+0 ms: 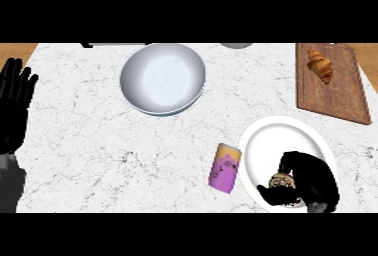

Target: Pick the cupcake from the plate and place it in the bowl

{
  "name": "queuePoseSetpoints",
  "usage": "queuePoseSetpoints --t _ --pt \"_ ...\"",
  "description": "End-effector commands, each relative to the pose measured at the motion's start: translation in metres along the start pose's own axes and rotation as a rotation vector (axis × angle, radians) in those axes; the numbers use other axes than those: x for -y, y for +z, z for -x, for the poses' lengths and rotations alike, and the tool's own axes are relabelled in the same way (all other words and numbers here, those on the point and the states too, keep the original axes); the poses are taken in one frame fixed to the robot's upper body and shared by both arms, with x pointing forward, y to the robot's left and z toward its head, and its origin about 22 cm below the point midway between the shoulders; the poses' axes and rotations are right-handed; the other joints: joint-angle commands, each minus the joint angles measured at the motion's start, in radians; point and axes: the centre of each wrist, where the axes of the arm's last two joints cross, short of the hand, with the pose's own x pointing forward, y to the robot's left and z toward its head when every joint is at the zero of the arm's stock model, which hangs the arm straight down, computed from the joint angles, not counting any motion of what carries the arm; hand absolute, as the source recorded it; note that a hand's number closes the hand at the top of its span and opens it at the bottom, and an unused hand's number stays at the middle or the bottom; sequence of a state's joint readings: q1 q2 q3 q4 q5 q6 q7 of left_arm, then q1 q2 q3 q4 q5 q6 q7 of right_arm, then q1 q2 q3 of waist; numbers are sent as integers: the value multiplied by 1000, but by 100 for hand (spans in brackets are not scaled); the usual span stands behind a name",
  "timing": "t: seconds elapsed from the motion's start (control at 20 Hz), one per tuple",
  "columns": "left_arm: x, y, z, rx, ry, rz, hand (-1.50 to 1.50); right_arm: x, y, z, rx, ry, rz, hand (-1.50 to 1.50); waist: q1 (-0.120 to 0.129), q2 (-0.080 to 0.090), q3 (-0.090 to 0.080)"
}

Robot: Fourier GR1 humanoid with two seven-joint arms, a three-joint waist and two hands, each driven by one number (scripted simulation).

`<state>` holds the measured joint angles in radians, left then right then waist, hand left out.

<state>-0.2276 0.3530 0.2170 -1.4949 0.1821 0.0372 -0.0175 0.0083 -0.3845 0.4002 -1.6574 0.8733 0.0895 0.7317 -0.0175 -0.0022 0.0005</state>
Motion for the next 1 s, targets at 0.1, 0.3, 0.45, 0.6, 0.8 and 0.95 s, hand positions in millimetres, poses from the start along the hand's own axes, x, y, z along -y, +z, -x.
queuePoseSetpoints --t 0.1,0.3,0.45,0.6,0.8,0.95 --pt "9 1 -4 -13 10 9 0 69 -8 87 -54 54 75 150 5 0 0" --pt "16 8 11 8 9 5 0 115 6 83 -86 37 248 150 2 -1 -1" --pt "6 3 5 13 -6 7 0 144 31 77 -58 18 294 150 2 -1 -1" --pt "-10 -3 2 -2 -3 -11 0 153 50 61 97 -86 312 150 3 -1 -1" --pt "1 -1 3 0 15 5 0 183 84 41 194 -77 429 150 12 -1 -1" --pt "17 -3 5 7 6 3 0 205 105 21 277 -183 467 150 16 0 -2"
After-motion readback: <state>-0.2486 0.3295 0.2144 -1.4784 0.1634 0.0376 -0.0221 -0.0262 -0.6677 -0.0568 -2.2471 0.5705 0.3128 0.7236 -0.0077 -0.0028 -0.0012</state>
